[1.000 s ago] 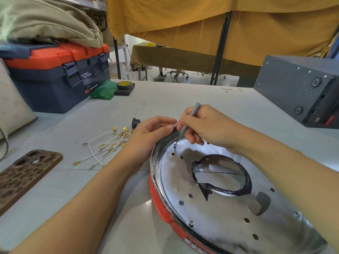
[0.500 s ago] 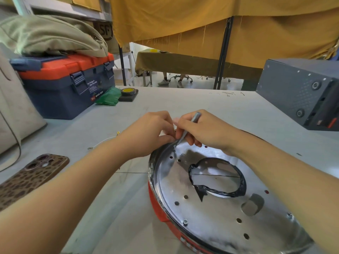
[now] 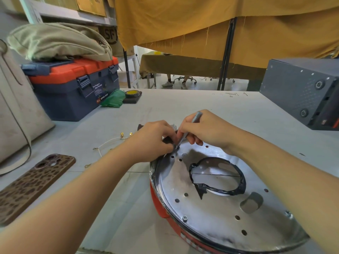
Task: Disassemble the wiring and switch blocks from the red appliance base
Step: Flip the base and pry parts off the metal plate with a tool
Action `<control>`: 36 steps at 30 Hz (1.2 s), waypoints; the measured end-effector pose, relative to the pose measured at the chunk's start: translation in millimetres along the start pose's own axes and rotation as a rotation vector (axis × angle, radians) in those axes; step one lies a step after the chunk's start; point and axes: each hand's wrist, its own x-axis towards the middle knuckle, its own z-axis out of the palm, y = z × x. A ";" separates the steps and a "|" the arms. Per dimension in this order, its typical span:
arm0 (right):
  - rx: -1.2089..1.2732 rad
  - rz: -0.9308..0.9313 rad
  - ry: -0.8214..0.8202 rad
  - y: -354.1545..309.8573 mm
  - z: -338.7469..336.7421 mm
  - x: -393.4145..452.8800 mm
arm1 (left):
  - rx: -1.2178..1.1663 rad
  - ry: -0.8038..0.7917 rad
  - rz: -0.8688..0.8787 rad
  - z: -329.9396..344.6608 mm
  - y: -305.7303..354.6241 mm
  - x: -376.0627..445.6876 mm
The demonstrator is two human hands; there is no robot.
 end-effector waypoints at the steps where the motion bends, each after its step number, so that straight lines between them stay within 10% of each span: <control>1: -0.003 -0.001 0.000 0.0 -0.3 -0.3 | -0.003 -0.004 -0.004 0.3 0.4 -0.1; 13: 0.030 -0.033 -0.011 0.7 0.3 -0.5 | 0.043 -0.024 -0.006 0.3 0.9 1.3; 27: 0.006 -0.293 0.417 -15.2 -4.2 0.3 | -0.420 0.365 -0.059 5.2 -1.2 -13.5; 36: -0.128 -0.217 0.071 -24.6 -18.6 -17.4 | -0.648 0.405 -0.247 -11.5 -32.5 -35.1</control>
